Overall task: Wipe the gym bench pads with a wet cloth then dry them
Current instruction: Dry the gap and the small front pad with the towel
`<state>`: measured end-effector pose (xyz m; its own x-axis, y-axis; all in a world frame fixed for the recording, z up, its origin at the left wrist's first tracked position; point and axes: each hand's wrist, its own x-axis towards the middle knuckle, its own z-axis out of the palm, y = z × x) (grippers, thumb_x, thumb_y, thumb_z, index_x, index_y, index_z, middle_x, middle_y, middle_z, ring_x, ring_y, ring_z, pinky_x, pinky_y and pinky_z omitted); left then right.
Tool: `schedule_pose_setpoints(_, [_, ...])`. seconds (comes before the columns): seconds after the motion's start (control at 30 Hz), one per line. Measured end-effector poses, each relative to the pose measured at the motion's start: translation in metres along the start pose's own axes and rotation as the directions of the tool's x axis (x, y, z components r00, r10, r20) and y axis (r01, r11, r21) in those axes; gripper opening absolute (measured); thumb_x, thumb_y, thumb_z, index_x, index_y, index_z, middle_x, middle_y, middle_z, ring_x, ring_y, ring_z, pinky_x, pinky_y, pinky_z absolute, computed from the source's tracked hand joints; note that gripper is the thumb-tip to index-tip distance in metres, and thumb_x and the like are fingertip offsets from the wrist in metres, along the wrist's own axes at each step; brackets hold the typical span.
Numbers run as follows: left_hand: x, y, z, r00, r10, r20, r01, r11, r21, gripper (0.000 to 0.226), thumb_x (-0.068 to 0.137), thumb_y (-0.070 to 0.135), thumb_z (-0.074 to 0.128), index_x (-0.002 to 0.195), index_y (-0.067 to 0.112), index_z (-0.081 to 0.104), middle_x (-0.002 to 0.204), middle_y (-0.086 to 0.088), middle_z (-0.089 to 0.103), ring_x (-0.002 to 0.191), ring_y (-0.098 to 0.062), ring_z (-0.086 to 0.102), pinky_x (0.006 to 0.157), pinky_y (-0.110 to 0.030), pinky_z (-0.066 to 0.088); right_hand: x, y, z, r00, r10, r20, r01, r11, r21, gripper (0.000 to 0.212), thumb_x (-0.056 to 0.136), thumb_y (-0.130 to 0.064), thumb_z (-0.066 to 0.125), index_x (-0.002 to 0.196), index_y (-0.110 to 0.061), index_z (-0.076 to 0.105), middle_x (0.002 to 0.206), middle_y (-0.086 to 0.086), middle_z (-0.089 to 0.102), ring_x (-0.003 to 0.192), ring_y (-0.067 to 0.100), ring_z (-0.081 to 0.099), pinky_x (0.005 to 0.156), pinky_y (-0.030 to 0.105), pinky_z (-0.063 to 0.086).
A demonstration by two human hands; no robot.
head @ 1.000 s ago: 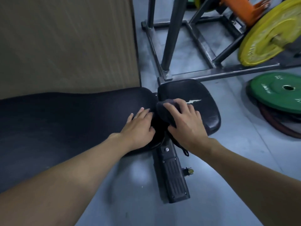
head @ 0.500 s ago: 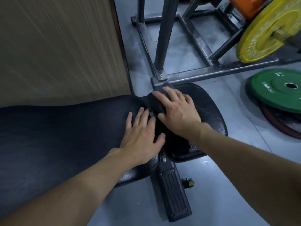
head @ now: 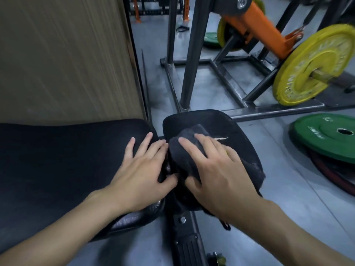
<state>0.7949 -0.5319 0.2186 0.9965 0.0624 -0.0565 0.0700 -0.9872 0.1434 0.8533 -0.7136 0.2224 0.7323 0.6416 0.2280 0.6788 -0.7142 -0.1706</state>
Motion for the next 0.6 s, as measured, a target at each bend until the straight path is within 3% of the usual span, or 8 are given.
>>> schedule_pose_setpoints(0.1, [0.000, 0.000, 0.003, 1.000, 0.004, 0.012, -0.004, 0.999, 0.036, 0.105, 0.070, 0.080, 0.004, 0.158, 0.022, 0.008, 0.164, 0.013, 0.005, 0.149, -0.009, -0.018, 0.121, -0.048, -0.008, -0.016, 0.006, 0.001, 0.997, -0.032, -0.074, 0.032, 0.999, 0.009, 0.071, 0.074, -0.042, 0.039, 0.144, -0.033, 0.037, 0.140, 0.007, 0.052, 0.130, 0.028, 0.049, 0.099, 0.048, 0.044])
schedule_pose_setpoints(0.2, [-0.001, -0.001, 0.008, 1.000, 0.022, -0.005, -0.022, 0.998, 0.062, 0.124, 0.059, 0.096, -0.007, 0.158, 0.023, 0.004, 0.164, 0.014, 0.001, 0.148, -0.005, -0.018, 0.122, -0.048, -0.006, 0.006, 0.010, 0.002, 1.000, -0.030, -0.002, 0.030, 1.000, -0.008, 0.068, 0.081, -0.049, 0.032, 0.147, -0.038, 0.020, 0.145, 0.001, 0.042, 0.134, 0.025, 0.042, 0.106, 0.047, 0.037])
schedule_pose_setpoints(0.27, [-0.003, -0.002, 0.009, 0.999, 0.033, -0.009, -0.033, 0.998, 0.062, 0.128, 0.054, 0.097, -0.011, 0.158, 0.023, 0.003, 0.164, 0.014, -0.001, 0.148, -0.003, -0.018, 0.122, -0.047, -0.006, 0.032, 0.016, 0.005, 1.000, -0.028, 0.007, 0.028, 0.999, -0.034, 0.066, 0.086, -0.047, 0.038, 0.148, -0.037, 0.018, 0.144, 0.003, 0.040, 0.131, 0.028, 0.042, 0.103, 0.050, 0.038])
schedule_pose_setpoints(0.47, [-0.006, -0.001, 0.005, 0.999, 0.050, 0.003, -0.050, 0.998, 0.044, 0.126, 0.058, 0.097, -0.007, 0.158, 0.022, 0.007, 0.165, 0.013, 0.000, 0.148, -0.003, -0.016, 0.121, -0.050, -0.006, 0.119, 0.049, 0.010, 0.990, 0.115, 0.080, -0.119, 0.992, 0.051, 0.059, 0.086, -0.046, 0.043, 0.142, -0.038, 0.028, 0.136, 0.009, 0.047, 0.120, 0.039, 0.049, 0.097, 0.056, 0.041])
schedule_pose_setpoints(0.6, [-0.006, -0.002, 0.009, 0.999, 0.052, -0.017, -0.051, 0.998, 0.036, 0.119, 0.065, 0.096, 0.004, 0.158, 0.022, 0.011, 0.165, 0.013, 0.006, 0.149, -0.004, -0.011, 0.122, -0.050, -0.004, 0.121, 0.056, 0.011, 0.985, 0.150, 0.090, -0.152, 0.988, 0.016, 0.058, 0.088, -0.046, 0.040, 0.143, -0.038, 0.026, 0.138, 0.009, 0.045, 0.121, 0.039, 0.048, 0.096, 0.055, 0.041])
